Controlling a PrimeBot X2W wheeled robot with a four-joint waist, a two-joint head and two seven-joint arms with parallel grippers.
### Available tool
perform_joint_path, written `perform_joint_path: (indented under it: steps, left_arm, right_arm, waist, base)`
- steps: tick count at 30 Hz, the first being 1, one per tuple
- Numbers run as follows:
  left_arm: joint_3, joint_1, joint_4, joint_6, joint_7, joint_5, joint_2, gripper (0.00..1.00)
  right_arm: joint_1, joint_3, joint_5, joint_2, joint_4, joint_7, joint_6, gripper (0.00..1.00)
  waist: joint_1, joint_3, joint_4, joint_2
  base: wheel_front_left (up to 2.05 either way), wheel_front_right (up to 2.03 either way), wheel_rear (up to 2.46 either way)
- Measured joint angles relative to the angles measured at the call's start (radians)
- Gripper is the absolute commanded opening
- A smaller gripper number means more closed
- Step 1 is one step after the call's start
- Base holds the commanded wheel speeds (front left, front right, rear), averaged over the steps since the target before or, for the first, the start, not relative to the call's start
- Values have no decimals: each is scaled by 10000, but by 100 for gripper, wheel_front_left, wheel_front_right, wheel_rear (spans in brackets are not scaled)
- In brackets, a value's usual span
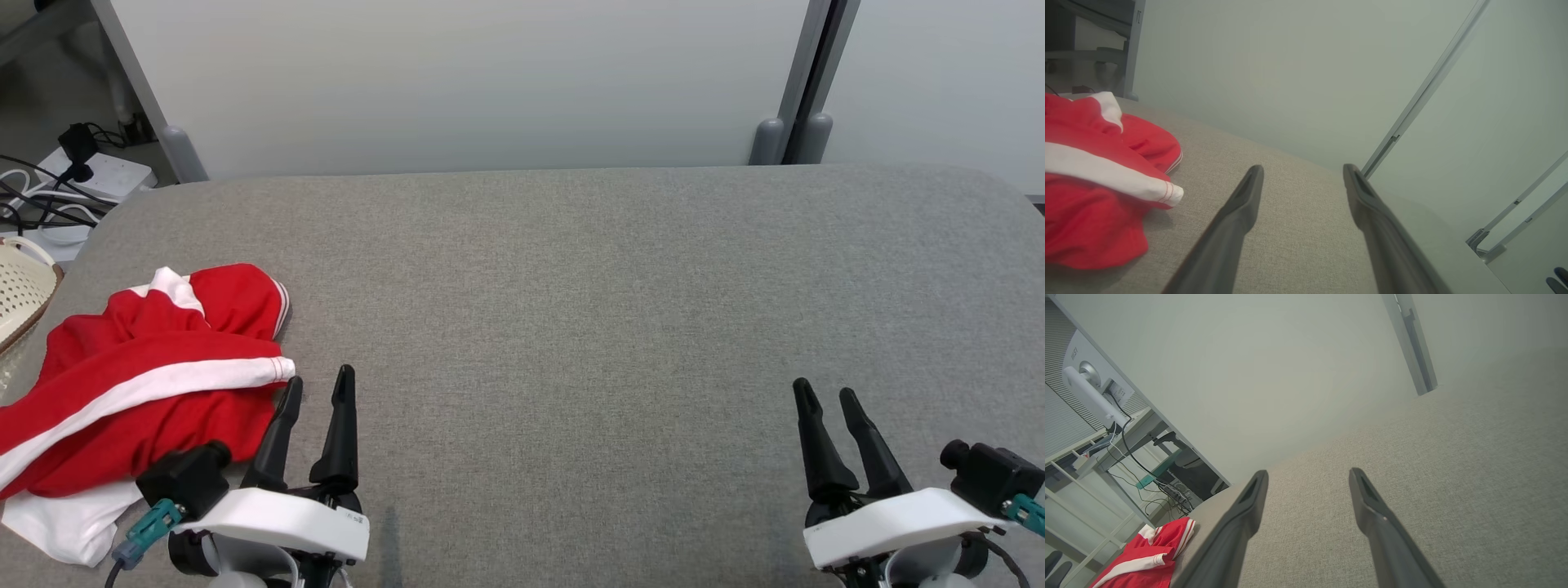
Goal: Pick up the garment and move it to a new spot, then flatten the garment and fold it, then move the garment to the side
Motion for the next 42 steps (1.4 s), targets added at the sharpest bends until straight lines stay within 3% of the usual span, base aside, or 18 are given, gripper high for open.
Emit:
perform_joint_path:
  steps: [34, 42]
  left_arm:
    - [-617, -399, 314, 201, -941, 3446, 82, 100]
    - [-652, -421, 472, 201, -970, 3638, 84, 100]
  right_arm:
    - [-177, 343, -4274, -96, -330, -970, 2, 100]
    - [-178, 316, -4393, -81, -357, -984, 2, 100]
  waist:
    - [-1, 32, 0, 0]
    - [-1, 64, -11, 0]
  base:
    - [0, 0, 0]
    - [0, 0, 0]
